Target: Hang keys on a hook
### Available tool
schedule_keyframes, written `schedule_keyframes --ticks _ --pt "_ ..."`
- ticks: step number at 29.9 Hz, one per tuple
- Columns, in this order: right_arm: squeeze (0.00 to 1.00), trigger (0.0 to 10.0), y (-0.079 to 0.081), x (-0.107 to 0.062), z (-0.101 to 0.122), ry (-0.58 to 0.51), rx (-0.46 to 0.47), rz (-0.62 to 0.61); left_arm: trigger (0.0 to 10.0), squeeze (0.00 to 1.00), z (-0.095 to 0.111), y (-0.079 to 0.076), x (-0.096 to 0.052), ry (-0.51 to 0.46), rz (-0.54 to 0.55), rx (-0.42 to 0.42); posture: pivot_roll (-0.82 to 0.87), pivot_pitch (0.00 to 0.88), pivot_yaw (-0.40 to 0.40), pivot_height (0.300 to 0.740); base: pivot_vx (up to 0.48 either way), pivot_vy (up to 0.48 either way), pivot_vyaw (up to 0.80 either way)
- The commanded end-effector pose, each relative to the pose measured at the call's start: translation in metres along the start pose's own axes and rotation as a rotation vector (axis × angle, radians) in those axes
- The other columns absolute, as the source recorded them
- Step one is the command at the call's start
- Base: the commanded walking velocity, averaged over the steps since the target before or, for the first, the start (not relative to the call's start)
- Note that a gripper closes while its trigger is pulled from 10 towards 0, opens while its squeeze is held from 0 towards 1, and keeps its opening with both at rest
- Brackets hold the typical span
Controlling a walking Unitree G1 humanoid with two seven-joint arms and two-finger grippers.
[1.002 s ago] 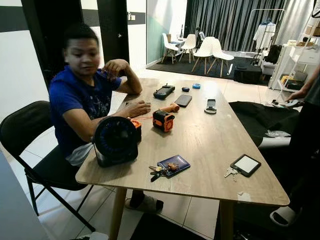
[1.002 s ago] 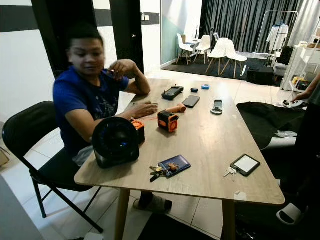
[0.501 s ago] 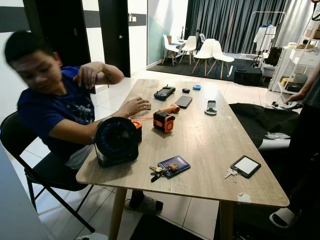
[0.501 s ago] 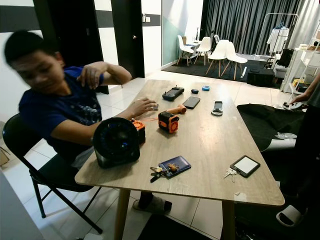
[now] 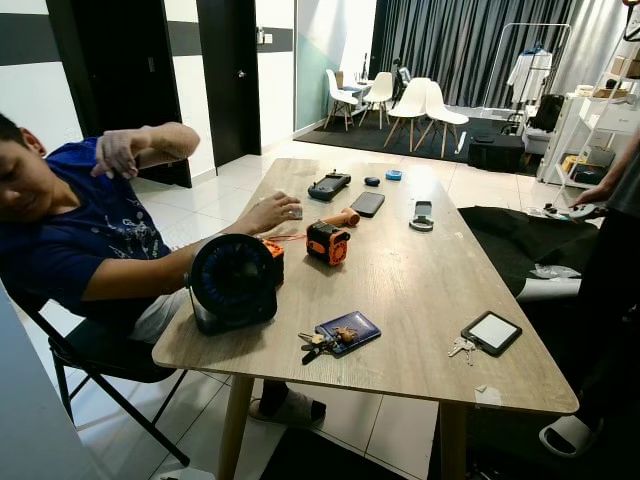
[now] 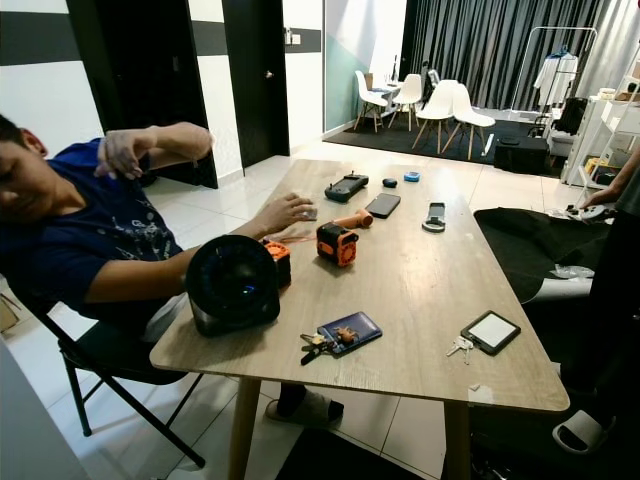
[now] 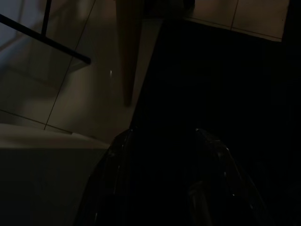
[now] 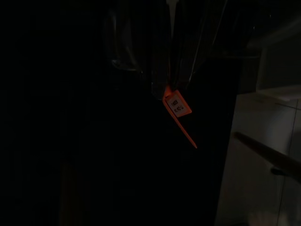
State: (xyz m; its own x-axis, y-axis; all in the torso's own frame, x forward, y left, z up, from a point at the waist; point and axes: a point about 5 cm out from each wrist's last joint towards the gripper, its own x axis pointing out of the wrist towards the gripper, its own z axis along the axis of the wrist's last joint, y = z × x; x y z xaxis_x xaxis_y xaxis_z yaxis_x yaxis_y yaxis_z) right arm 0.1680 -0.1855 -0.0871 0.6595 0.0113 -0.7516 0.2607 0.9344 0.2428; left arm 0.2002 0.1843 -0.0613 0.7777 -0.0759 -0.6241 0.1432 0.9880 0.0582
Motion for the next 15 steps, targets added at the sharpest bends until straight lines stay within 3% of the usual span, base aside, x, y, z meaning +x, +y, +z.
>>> schedule_keyframes --ticks 1,12,15 --pt "0.0 10.0 -0.0003 -0.001 -0.0044 0.016 0.004 0.001 10.0 0.0 -0.0035 0.002 -0.0023 0.003 0.005 -0.006 0.09 0.026 -0.007 0.74 0.0 0.0 0.0" --pt "0.0 10.0 0.0002 -0.0001 -0.0015 0.012 -0.001 0.006 10.0 0.0 -0.0035 0.0012 -0.0028 -0.005 0.003 -0.013 0.1 0.027 -0.013 0.74 0.0 0.0 0.0" --pt "0.0 10.0 0.0006 0.0001 -0.0013 0.012 -0.002 0.007 10.0 0.0 -0.0034 0.0011 -0.0028 -0.006 0.002 -0.014 0.1 0.027 -0.014 0.74 -0.254 0.0 0.0"
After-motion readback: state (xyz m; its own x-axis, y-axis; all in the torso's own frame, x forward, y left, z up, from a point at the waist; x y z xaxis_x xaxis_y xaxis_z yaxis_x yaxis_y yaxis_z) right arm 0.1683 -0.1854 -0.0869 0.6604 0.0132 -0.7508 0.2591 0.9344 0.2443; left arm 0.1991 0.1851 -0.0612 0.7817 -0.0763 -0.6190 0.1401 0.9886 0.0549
